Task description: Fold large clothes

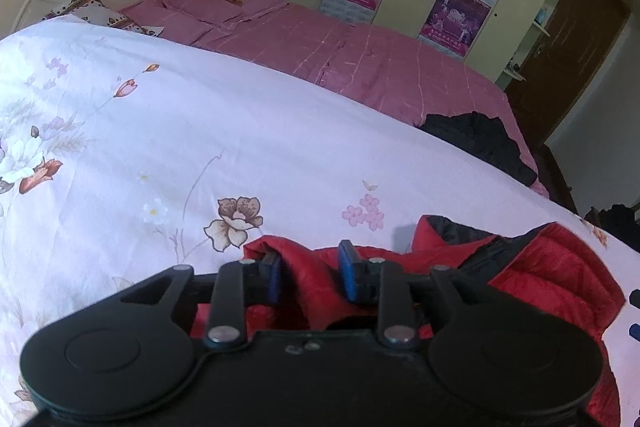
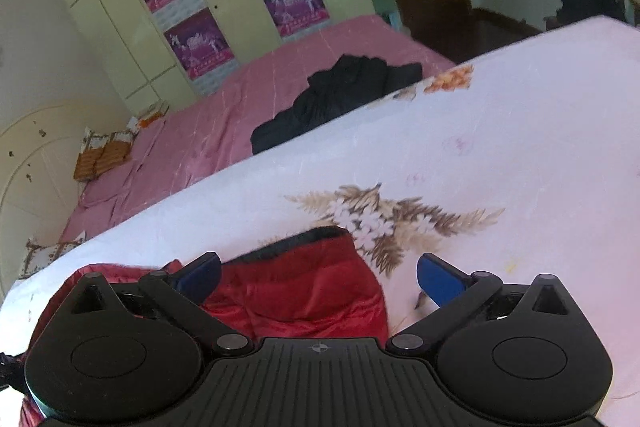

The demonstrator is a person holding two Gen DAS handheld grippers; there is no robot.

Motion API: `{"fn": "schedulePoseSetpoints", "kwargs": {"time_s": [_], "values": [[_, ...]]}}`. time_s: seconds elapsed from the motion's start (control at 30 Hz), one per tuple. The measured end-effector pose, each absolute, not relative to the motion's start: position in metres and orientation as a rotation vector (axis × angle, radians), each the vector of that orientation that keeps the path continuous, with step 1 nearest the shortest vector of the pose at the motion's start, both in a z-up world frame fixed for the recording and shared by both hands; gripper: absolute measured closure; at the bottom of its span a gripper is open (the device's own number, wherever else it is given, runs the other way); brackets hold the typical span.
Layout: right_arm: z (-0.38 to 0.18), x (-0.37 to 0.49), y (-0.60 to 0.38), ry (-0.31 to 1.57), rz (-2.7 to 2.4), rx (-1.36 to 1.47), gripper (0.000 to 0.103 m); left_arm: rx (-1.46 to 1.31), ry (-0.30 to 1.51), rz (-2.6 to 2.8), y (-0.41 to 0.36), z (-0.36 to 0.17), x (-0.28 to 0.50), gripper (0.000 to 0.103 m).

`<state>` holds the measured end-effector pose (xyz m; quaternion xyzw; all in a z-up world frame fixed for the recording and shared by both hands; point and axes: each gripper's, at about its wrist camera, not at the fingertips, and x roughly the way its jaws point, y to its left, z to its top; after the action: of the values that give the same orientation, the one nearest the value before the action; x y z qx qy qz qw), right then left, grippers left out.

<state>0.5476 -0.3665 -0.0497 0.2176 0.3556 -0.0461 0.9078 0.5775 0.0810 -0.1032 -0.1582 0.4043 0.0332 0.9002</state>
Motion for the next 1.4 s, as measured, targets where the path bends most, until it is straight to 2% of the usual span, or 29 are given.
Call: {"fn": "schedulePoseSetpoints", "kwargs": {"time_s": [0.07,0.1,0.17,0.2,0.27,0.73,0.77,0.8,0.83,0.9,1.17,1.4], "values": [[-0.045,0.546,-0.366,0.721,-0.091,0.430,0.000,-0.318,0.827,0.074,0.080,-0.102,0.577,0.069],[-0.043,0.545,-0.365,0.714,-0.089,0.420,0.000,-0.309,0.819,0.081,0.079,-0.100,0.576,0.062],[-0.039,0.543,-0.363,0.702,-0.087,0.396,0.000,-0.283,0.784,0.118,0.079,-0.095,0.573,0.026],[-0.037,0.543,-0.361,0.698,-0.081,0.381,0.000,-0.256,0.751,0.154,0.078,-0.092,0.570,0.000],[-0.034,0.541,-0.357,0.688,-0.074,0.346,0.000,-0.201,0.678,0.181,0.076,-0.085,0.564,0.000],[-0.039,0.527,-0.305,0.625,0.042,0.103,0.001,0.015,0.635,0.014,0.023,-0.085,0.547,0.004],[-0.042,0.527,-0.301,0.622,0.048,0.092,0.004,0.029,0.638,-0.001,0.018,-0.087,0.547,0.004],[-0.045,0.528,-0.298,0.629,0.059,0.083,0.018,0.040,0.639,-0.012,0.014,-0.090,0.547,0.005],[-0.048,0.530,-0.296,0.641,0.061,0.081,0.027,0.047,0.639,-0.019,0.011,-0.093,0.546,0.007],[-0.056,0.535,-0.292,0.653,0.068,0.091,0.028,0.055,0.646,-0.037,0.005,-0.098,0.548,0.012],[-0.085,0.547,-0.270,0.698,0.091,0.076,0.028,0.068,0.724,-0.022,-0.002,-0.138,0.555,0.015],[-0.129,0.562,-0.276,0.796,0.002,0.041,0.027,0.033,0.723,-0.005,0.007,-0.162,0.539,0.012]]}}
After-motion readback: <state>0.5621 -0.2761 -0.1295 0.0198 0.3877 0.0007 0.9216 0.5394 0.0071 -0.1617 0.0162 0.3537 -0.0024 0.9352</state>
